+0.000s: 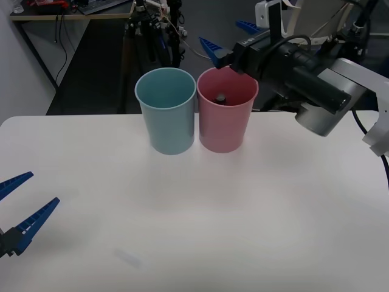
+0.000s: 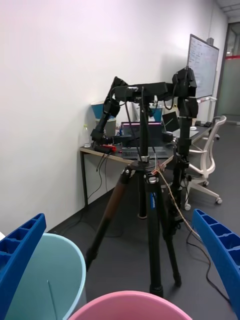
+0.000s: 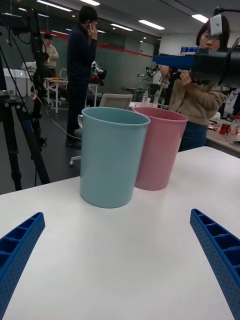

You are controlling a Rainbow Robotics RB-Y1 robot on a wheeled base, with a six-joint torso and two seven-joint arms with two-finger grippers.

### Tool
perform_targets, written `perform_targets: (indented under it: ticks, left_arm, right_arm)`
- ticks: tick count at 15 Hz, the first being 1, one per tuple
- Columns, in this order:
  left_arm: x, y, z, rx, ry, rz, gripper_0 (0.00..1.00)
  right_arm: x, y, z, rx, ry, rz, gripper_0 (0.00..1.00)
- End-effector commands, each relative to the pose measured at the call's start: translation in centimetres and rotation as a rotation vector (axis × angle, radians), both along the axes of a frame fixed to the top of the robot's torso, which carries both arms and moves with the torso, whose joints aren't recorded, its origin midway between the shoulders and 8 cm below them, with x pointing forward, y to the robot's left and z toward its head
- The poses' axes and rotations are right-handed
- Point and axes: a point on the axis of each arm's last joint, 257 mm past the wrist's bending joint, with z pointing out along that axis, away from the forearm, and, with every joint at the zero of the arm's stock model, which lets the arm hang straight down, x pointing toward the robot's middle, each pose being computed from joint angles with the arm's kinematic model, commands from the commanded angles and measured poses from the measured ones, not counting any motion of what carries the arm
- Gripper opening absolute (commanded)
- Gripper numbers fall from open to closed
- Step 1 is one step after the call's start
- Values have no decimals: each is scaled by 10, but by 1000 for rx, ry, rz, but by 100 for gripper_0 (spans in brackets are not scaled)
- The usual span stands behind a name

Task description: Grasp the object on the table and drop it into the matching bin: aluminum can to the light blue bin, PET bottle to the pink bin.

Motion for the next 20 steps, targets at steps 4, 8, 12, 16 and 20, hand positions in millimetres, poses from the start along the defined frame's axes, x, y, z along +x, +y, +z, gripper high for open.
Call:
perform_targets:
  ticks: [4,8,12,16,20]
  left_arm:
    - [0,0,0,0,0,0,100]
    - [0,0,0,0,0,0,100]
    - [0,0,0,0,0,0,100]
    - [0,0,0,0,0,0,100]
    - [0,0,0,0,0,0,100]
  right_arm:
    - [-46,-26,7,4,-8,14,100]
    - [-84,-49,1,-12,-15,26,100]
    - [-112,-74,-13,20,27,21,100]
    - [-136,-101,-34,76,75,38,100]
    - [-164,-126,-65,68,126,67,100]
